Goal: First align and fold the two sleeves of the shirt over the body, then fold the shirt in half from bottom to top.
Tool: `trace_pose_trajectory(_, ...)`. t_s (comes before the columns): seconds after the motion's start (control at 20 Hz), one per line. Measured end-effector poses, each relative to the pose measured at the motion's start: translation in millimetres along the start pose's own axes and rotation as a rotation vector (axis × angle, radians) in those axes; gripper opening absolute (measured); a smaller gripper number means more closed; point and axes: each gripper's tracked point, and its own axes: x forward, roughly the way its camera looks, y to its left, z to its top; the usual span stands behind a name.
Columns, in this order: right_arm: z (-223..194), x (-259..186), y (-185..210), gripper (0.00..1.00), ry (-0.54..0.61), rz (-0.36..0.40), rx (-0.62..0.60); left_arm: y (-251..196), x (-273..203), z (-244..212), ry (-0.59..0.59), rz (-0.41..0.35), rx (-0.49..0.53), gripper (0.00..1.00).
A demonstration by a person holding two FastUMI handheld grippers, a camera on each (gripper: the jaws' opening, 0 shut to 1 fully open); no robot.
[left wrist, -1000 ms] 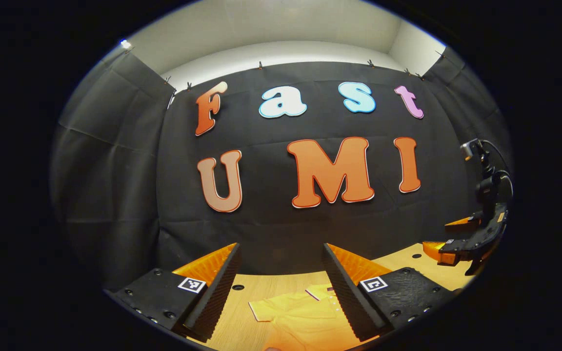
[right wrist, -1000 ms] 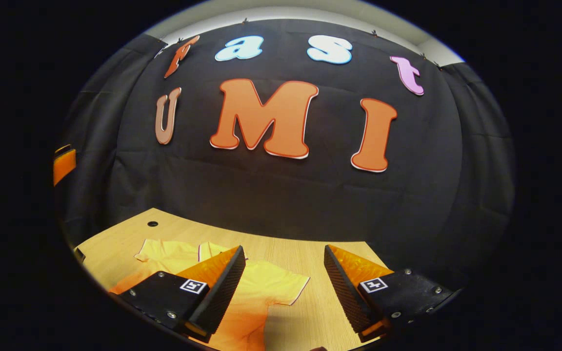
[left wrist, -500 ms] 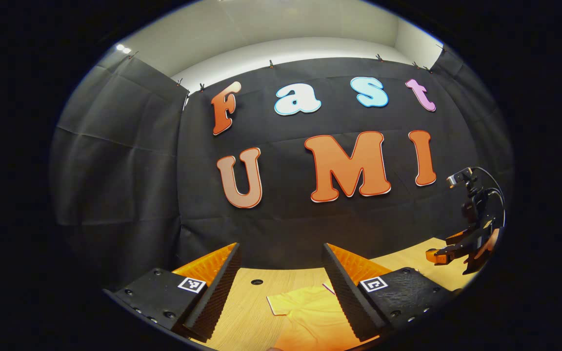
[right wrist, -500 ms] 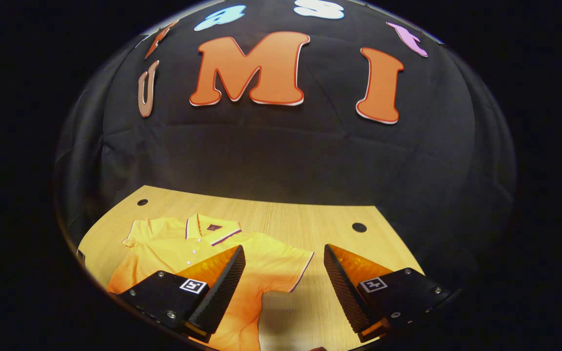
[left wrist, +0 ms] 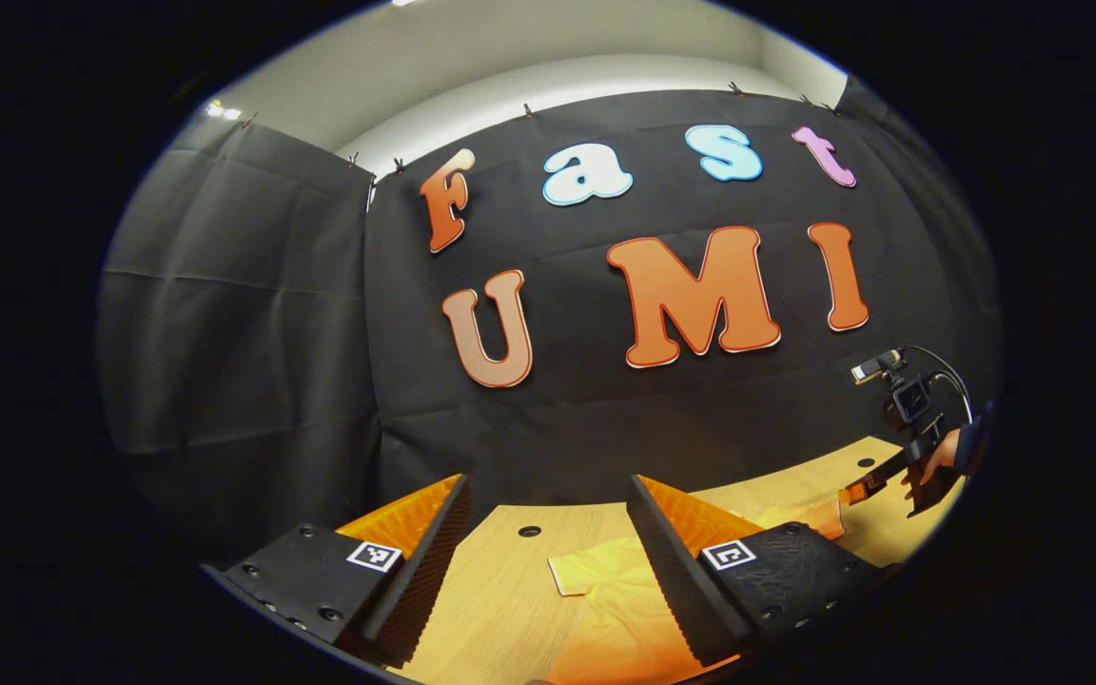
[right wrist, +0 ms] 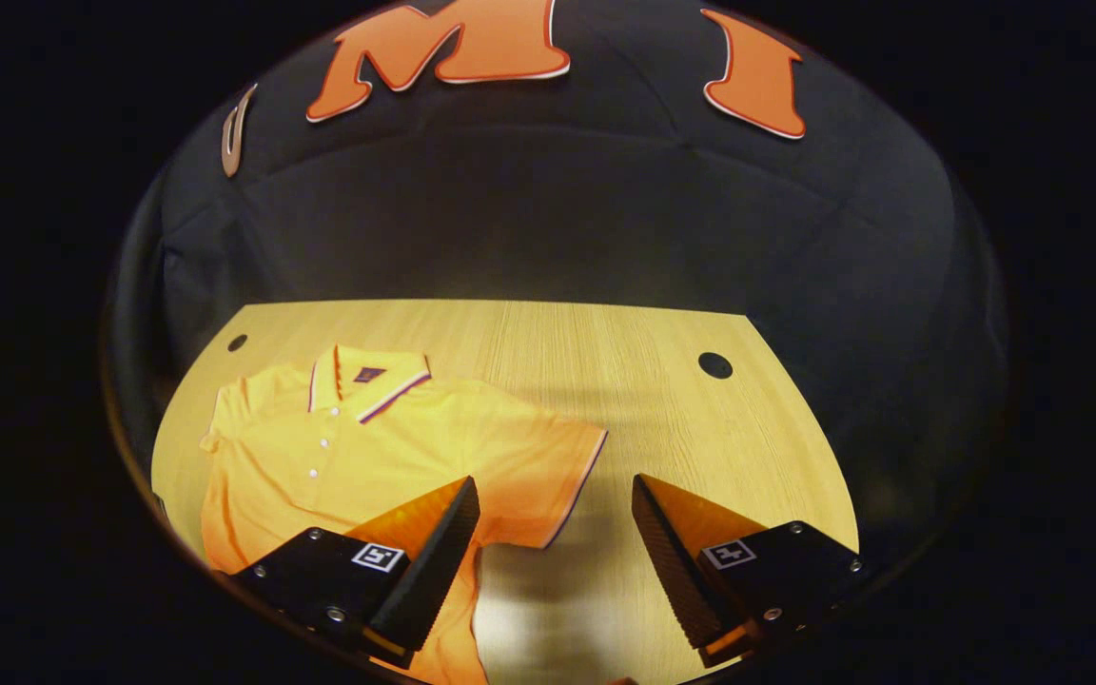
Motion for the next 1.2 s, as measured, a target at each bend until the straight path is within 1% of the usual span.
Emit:
trace_pose_trajectory(0.15,-8.5,17.3,-1.9,0.98,0.098,0.018,0.020,0.6,0.4,-4.8,0.020,0.016,0.004,0.98)
trace_pose_trajectory(0.3,-9.2,32.9,-4.7,0.97,0.154,0.032,0.010,-0.6,3.3,-7.7,0.037,0.024,0.006,1.00)
trace_pose_trajectory(0.35,-10.5,40.2,-2.2,0.97,0.179,0.035,0.011,-1.5,5.1,-9.8,0.042,0.023,0.005,0.98)
trace_pose_trajectory(0.45,-8.5,53.4,0.1,0.97,0.216,0.065,0.048,-5.9,8.4,-12.7,0.053,0.020,0.006,0.98)
trace_pose_trajectory(0.55,-10.3,65.3,-4.3,0.96,0.265,0.062,0.059,-10.5,11.7,-13.6,0.061,0.014,0.013,0.99)
trace_pose_trajectory(0.65,-16.8,81.8,-6.8,0.94,0.310,0.039,0.034,-12.9,13.8,-16.5,0.069,0.011,0.013,0.99)
trace_pose_trajectory(0.7,-20.3,86.7,-7.8,0.92,0.341,0.030,0.031,-11.9,14.0,-19.1,0.075,0.012,0.013,0.99)
trace_pose_trajectory(0.75,-25.6,90.2,-4.9,0.91,0.378,0.042,0.037,-11.1,13.9,-18.5,0.081,0.015,0.013,0.99)
trace_pose_trajectory(0.85,-33.9,98.1,-1.9,0.86,0.443,0.053,0.050,-10.0,18.2,-22.5,0.090,0.023,0.016,0.99)
trace_pose_trajectory(0.9,-38.4,100.5,-3.2,0.82,0.473,0.047,0.048,-9.7,18.9,-23.3,0.094,0.024,0.017,0.99)
trace_pose_trajectory(0.95,-42.5,102.8,-3.0,0.82,0.499,0.049,0.044,-9.8,19.4,-24.5,0.099,0.024,0.018,0.99)
trace_pose_trajectory(1.05,-46.7,105.7,-0.6,0.79,0.531,0.060,0.033,-11.0,21.4,-27.0,0.108,0.022,0.021,1.00)
trace_pose_trajectory(1.1,-39.8,104.1,-0.4,0.74,0.525,0.056,0.042,-11.0,23.3,-29.1,0.111,0.021,0.023,0.99)
trace_pose_trajectory(1.2,-42.6,108.0,1.4,0.68,0.537,0.057,0.040,-12.5,25.0,-32.0,0.119,0.017,0.022,1.00)
